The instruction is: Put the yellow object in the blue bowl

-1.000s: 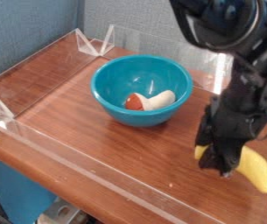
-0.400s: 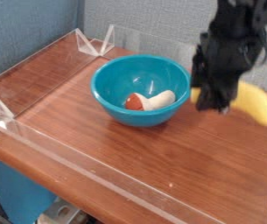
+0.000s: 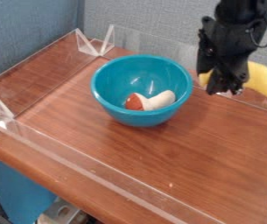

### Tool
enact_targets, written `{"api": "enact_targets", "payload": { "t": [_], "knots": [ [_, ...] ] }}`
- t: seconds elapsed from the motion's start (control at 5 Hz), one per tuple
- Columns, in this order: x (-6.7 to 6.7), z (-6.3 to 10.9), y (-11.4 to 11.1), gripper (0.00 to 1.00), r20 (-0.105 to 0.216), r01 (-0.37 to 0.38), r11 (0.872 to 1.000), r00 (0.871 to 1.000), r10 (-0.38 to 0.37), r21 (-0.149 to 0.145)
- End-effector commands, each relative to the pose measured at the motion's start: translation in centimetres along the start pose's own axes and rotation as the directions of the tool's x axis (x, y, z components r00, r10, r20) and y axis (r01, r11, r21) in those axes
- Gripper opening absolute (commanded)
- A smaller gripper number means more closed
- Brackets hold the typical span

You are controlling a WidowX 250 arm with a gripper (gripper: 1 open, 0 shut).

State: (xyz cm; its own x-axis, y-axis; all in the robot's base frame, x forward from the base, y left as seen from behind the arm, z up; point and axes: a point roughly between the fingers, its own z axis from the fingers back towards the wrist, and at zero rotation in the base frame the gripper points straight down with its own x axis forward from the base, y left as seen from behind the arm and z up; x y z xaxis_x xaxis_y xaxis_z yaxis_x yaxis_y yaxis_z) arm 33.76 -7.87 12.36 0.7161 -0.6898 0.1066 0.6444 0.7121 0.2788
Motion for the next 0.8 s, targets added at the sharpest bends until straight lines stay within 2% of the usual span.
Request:
{"api": "enact_targets", "payload": {
  "t": [0.0, 0.2, 0.6],
  "knots": [
    [2.3, 0.2, 1.3, 0.0, 0.053, -0.056, 0.998, 0.997, 0.054, 0.033],
    [3.2, -0.2, 1.7, 0.0, 0.062, -0.114, 0.993, 0.992, 0.111, 0.043],
    [3.6, 1.9, 2.5, 0.0, 0.106, -0.219, 0.974, 0.971, 0.213, 0.052]
  ]
}}
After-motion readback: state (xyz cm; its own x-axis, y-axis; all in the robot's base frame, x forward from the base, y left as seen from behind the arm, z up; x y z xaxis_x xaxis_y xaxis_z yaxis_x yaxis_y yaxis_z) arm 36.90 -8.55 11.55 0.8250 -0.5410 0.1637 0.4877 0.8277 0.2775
